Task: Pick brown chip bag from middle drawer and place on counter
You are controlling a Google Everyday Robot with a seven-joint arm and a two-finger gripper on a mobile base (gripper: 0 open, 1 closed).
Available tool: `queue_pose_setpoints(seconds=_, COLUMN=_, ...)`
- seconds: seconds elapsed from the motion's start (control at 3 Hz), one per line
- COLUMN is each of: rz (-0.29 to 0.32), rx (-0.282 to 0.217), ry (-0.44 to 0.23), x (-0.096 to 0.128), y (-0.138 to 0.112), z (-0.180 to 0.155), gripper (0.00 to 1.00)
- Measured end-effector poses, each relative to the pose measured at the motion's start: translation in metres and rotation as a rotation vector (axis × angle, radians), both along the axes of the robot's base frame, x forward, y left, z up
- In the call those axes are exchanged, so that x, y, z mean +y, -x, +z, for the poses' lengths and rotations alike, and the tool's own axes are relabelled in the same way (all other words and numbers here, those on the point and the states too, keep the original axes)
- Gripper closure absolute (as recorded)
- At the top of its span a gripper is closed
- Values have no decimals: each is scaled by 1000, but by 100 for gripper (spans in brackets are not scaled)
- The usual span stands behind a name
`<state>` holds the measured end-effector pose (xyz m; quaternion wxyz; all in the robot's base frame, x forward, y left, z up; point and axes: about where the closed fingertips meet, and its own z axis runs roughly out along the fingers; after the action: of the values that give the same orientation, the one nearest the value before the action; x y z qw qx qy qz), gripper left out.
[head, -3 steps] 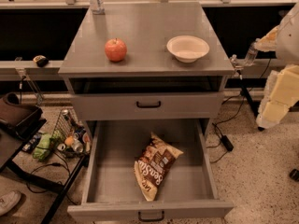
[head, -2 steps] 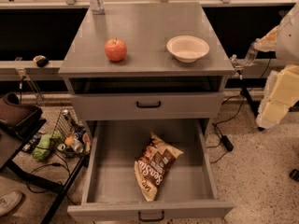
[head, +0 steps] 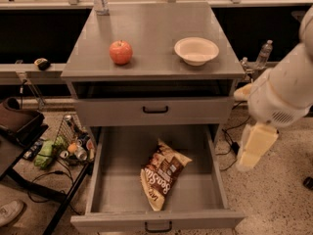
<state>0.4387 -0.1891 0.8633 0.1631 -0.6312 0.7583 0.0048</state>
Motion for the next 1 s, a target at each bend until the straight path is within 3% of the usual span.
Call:
queue_pose_setpoints(seconds=0.67, rz=147, rx=-24, ry=127, x=32, y=-25, z=-144, gripper=0)
queue_pose_setpoints(seconds=1.0, rz=147, rx=-24, ry=126, x=32, y=-25, z=-144, gripper=0)
